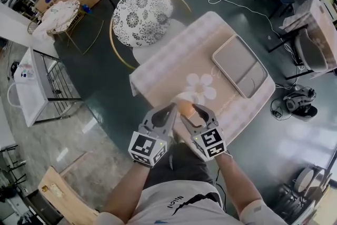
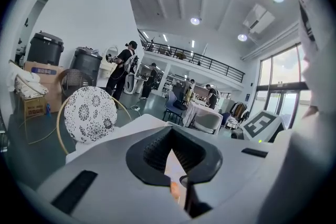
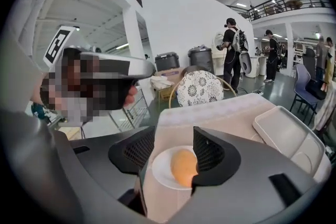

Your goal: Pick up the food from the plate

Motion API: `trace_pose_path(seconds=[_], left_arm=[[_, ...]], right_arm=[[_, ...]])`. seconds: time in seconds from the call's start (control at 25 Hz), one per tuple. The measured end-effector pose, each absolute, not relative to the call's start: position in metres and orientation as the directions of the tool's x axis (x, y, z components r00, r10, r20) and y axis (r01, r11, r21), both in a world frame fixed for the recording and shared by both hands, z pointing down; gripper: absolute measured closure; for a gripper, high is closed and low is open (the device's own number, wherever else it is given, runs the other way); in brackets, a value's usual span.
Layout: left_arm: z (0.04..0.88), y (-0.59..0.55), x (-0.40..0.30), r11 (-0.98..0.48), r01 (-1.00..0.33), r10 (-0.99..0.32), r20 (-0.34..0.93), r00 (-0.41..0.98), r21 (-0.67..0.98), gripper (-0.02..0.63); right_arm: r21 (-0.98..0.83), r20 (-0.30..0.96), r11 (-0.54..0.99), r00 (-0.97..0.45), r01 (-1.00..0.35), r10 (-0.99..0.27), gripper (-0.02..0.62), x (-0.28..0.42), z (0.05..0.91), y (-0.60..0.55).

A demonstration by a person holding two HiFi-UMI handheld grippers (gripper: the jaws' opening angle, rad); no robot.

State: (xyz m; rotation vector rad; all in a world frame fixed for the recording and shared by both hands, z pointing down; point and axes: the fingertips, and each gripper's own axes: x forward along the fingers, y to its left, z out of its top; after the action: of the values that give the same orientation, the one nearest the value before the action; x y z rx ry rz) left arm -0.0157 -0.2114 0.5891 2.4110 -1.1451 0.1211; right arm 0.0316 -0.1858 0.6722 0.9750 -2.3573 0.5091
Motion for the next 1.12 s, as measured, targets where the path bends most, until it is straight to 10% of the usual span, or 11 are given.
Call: trace_pose_path(seconds=[1.12], left_arm=[[0.664,-0.225,-0.011,-0.566,-0.731,-0.666,0.311,0.678,0.38,0.6]], right_arm=[[0.02,0.888,0.851,-0.382,-0.525,-0.257,0.265,0.037,0.826,-0.183]])
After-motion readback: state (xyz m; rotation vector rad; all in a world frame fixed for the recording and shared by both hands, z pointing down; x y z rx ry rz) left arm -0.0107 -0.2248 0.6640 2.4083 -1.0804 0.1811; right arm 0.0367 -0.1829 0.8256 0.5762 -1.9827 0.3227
